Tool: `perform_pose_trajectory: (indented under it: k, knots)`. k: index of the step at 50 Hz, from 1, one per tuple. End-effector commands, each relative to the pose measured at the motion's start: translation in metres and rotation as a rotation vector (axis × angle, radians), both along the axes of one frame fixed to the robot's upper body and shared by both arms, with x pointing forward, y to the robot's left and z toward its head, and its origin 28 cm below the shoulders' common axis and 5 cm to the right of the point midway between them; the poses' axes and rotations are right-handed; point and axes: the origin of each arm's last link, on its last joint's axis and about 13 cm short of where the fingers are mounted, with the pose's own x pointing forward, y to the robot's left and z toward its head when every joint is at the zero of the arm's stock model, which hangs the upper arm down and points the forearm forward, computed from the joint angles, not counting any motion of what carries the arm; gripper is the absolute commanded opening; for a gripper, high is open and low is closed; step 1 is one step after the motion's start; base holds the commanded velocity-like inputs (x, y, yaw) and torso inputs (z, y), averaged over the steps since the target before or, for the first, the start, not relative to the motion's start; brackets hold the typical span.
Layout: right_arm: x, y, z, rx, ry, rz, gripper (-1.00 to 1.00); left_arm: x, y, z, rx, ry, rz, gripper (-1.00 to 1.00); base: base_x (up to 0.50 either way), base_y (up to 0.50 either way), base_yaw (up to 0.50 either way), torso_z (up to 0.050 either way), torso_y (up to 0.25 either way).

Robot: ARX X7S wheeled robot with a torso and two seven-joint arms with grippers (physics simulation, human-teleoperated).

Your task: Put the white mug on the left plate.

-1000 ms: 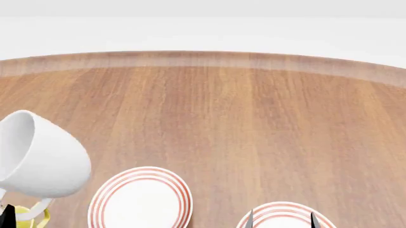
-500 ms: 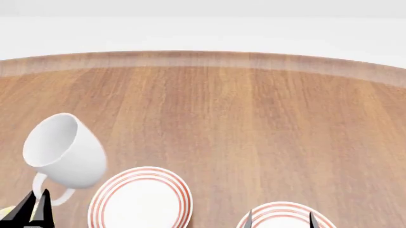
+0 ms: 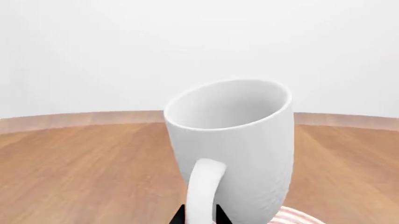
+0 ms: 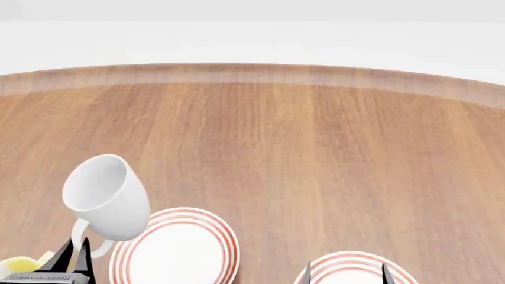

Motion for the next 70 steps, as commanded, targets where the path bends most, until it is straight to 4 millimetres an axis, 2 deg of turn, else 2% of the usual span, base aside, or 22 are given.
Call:
perform_pose_trajectory:
  k: [1,26,44,70]
  knots:
    - [0.0,0.0,0.0,0.001,0.001,0.001,1.0,0.01,-0.004,-0.008,0.004,0.013,-0.001,-1.0,0.0,0.0,0.0,0.0,0.0]
    - [0.0,0.0,0.0,-0.001,-0.001,0.0,1.0,0.008,-0.017,-0.022,0.048,0.044,-0.057,-1.0,0.0,0.0,0.0,0.0,0.0]
    - [-0.002,-0.001,0.002,0.004,-0.01,-0.002,1.0,0.024,-0.021,-0.042,0.059,0.098,-0.027,-1.0,0.0,0.0,0.0,0.0,0.001]
    - [-0.001,-0.001,0.001,0.002,-0.005,-0.001,1.0,0.019,-0.027,-0.047,0.095,0.122,-0.058,-1.0,0.0,0.0,0.0,0.0,0.0]
